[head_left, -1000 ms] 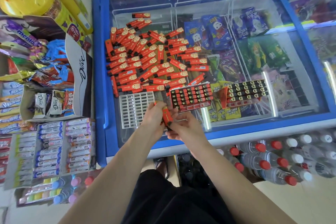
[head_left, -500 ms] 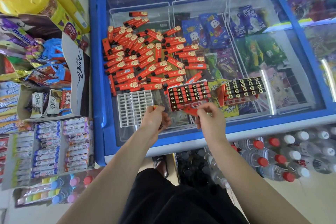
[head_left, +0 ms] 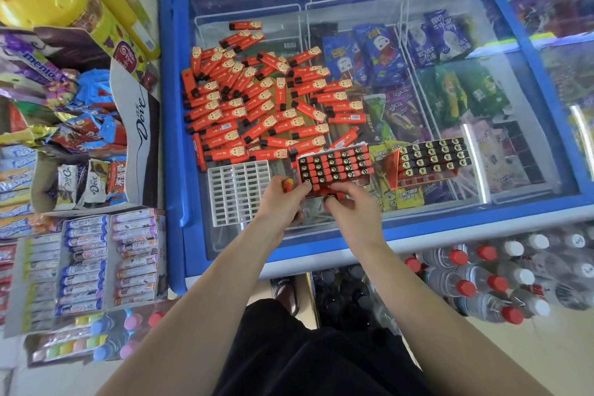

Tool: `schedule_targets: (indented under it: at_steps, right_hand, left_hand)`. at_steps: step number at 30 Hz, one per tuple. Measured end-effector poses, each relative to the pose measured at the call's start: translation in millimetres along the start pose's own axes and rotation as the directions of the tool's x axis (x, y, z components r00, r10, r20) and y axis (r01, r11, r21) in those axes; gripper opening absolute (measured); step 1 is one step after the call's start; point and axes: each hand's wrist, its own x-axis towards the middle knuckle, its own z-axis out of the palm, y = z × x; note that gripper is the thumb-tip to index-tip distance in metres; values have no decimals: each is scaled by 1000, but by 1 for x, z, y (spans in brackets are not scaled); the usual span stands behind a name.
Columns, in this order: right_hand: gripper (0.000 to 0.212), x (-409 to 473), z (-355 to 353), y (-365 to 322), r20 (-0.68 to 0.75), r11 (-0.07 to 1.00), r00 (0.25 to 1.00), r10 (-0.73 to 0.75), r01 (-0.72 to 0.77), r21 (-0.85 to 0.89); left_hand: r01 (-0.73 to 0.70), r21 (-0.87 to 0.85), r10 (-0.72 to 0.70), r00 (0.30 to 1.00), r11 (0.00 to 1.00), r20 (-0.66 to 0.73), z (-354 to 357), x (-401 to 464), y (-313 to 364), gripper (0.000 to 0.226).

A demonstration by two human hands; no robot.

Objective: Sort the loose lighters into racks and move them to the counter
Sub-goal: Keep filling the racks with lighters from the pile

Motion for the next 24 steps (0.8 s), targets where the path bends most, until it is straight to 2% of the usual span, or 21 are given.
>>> schedule_targets:
  at_steps: [3, 6, 7, 13, 17, 21, 24]
  right_hand:
    - [27, 1, 0, 0, -13, 991, 999, 51, -49, 123]
    - [17, 7, -2, 1, -3, 908, 984, 180, -165, 384]
    - [17, 9, -3, 2, 7, 898, 983, 183, -170, 406]
    - [15, 15, -5, 8, 38, 874, 984, 175, -173, 454]
    - [17, 16, -1, 13, 7, 944, 989, 149, -144, 296]
    - [34, 17, 5, 10, -22, 926, 964, 265, -248, 284]
    - [28, 17, 5, 6, 1, 906, 949, 315, -301, 299]
  left_hand:
    - [-20, 35, 20, 1000, 999, 9, 1, 2, 0, 27]
    - [-26, 31, 26, 1000, 999, 9, 0, 3, -1, 28]
    - [-27, 28, 27, 1000, 999, 11, 0, 4, -2, 28]
    - [-12, 13, 12, 1000, 1000, 14, 0, 6, -4, 27]
    - [-2, 11, 2, 1000, 1000, 20, -1, 6, -5, 27]
    - [23, 14, -23, 1000, 1000, 18, -1, 6, -6, 31]
    - [80, -77, -78, 997, 994, 22, 1, 3, -3, 32]
